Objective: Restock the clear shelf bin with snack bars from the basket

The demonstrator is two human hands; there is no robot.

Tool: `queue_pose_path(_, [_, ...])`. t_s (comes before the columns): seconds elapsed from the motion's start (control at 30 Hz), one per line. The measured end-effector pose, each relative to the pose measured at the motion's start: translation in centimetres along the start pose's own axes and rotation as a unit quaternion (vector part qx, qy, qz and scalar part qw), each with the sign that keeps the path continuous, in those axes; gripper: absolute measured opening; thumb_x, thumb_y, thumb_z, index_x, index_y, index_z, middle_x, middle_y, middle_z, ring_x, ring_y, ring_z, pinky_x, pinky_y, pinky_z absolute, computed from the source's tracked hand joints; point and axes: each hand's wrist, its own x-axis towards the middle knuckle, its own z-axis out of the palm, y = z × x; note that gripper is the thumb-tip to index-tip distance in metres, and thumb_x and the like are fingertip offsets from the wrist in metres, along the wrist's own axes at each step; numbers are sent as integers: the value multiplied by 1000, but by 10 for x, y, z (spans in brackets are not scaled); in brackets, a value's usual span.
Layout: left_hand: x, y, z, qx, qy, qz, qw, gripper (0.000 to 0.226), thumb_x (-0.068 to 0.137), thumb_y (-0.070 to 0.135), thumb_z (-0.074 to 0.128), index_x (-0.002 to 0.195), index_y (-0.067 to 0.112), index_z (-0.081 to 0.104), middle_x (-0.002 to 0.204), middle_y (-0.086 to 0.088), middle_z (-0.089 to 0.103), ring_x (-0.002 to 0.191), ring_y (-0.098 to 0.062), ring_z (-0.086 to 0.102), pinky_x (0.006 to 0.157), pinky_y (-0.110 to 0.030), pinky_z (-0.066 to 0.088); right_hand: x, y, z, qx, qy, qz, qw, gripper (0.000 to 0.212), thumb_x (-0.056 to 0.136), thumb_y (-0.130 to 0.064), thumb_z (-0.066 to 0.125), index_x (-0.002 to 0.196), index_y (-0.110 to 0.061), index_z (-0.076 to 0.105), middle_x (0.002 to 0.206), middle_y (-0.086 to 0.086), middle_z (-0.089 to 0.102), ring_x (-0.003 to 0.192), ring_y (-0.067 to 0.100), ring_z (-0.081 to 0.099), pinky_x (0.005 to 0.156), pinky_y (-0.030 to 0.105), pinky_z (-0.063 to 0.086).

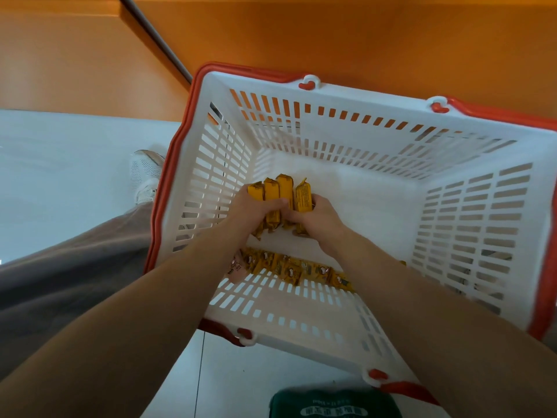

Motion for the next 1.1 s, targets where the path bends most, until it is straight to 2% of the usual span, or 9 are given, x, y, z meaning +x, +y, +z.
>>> queue_pose_path(0.13, [-14,19,5,47,59,2,997,65,70,33,93,124,13,62,107,-3,70,96,-23,67,76,-34,53,-16,-18,-10,-40,-26,-20,999,42,78,-15,82,115,-18,61,108,9,71,95,25,72,74,39,62])
queue_pose_path(0.3, [-45,67,-2,164,80,85,980,64,72,40,90,123,21,57,97,2,65,76,-14,62,48,-25,44,-58,-55,-33,-112,17,-92,989,38,79,-37,82,104,-23,58,88,0,75,66,13,73,52,27,55])
queue_pose_path(0.4, [-74,104,-21,178,62,132,973,57,74,37,89,119,14,62,96,-6,72,76,-21,71,55,-35,58,-94,-84,-44,-179,58,-152,970,39,89,-56,65,107,-23,61,86,-3,73,62,3,67,51,21,47])
queue_pose_path(0.47, [-100,129,-35,192,46,169,966,60,75,34,89,122,6,64,103,-14,73,86,-30,73,69,-42,62,-118,-106,-49,-188,70,-174,964,45,97,-60,47,114,-22,63,99,0,69,83,9,67,66,30,51])
queue_pose_path(0.6, [-168,182,-62,214,19,230,949,31,76,22,90,90,6,67,73,-4,69,71,-23,67,59,-24,51,-174,-163,-65,-114,29,-184,976,25,97,-48,57,96,-26,67,94,2,68,86,25,68,69,34,49])
queue_pose_path(0.77, [-246,240,-86,172,-33,284,943,32,84,8,82,62,-4,62,61,-24,65,53,-31,60,51,-32,45,-256,-239,-86,55,-33,-223,973,11,79,-27,77,83,-18,71,74,7,71,68,27,73,50,25,51])
queue_pose_path(0.93, [-286,269,-88,52,27,339,939,20,77,15,89,78,19,70,58,-1,71,45,-15,66,39,-23,47,-314,-288,-102,83,-63,-278,955,28,69,-30,75,92,-13,70,75,9,68,65,26,70,51,28,53])
queue_pose_path(1.03, [-291,278,-83,15,38,344,938,31,72,26,92,96,22,73,75,0,78,63,-18,76,54,-31,60,-329,-308,-105,88,-67,-290,951,36,73,-27,73,104,-9,69,84,10,72,71,27,73,50,27,56])
queue_pose_path(1.1, [-289,282,-79,-23,39,339,940,33,73,25,92,98,19,72,73,2,78,59,-11,73,49,-24,55,-332,-321,-106,82,-46,-304,948,26,77,-23,75,100,-14,66,85,9,72,77,29,72,49,27,55])
